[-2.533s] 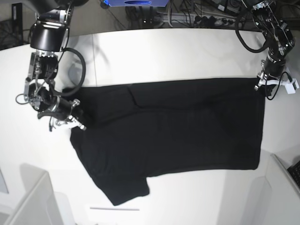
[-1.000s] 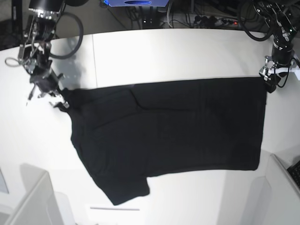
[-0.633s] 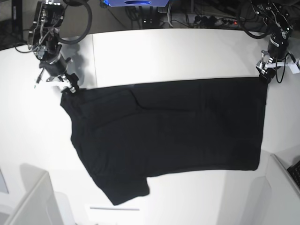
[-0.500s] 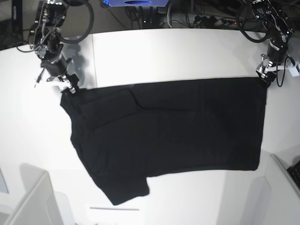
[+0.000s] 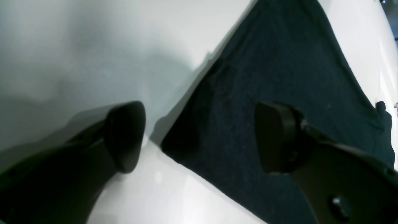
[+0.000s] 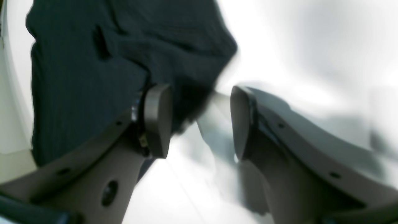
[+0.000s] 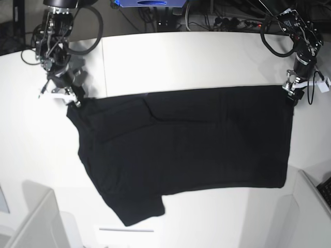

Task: Fold the T-shirt properly
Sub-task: 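Drag the held shoulders back toward the robot, flattening the shirt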

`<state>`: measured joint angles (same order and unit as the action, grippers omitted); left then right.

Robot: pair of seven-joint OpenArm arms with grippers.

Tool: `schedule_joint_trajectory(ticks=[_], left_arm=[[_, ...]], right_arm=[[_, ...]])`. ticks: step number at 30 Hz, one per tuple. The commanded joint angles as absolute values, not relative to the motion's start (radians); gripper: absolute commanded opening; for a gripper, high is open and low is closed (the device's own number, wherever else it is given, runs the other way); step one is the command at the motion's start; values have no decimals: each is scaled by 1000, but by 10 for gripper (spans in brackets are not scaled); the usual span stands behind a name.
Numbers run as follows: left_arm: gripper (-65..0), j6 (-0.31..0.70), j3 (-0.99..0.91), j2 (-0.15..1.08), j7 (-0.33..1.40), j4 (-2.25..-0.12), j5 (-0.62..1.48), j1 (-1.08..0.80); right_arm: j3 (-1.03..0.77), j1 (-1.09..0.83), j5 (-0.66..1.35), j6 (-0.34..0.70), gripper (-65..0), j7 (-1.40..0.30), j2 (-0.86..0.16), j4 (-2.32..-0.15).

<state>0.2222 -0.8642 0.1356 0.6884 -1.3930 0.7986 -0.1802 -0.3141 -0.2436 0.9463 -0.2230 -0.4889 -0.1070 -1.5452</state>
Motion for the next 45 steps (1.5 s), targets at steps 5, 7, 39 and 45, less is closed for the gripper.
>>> schedule_joint_trajectory(ticks=[5, 7, 39, 45], left_arm=[[-127, 219, -812, 147, 699, -1397, 802, -177], [-127, 217, -808, 145, 697, -1397, 802, -177], [-650, 216, -809, 160, 700, -1409, 802, -209], [-650, 216, -808, 160, 702, -1497, 802, -300]], right_arm=[[-314, -193, 943, -229, -357, -499, -117, -1489], [-314, -182, 943, -229, -357, -499, -117, -1474], [-323, -202, 946, -229, -650, -501, -119, -1471], [-323, -303, 946, -236, -650, -501, -119, -1623]])
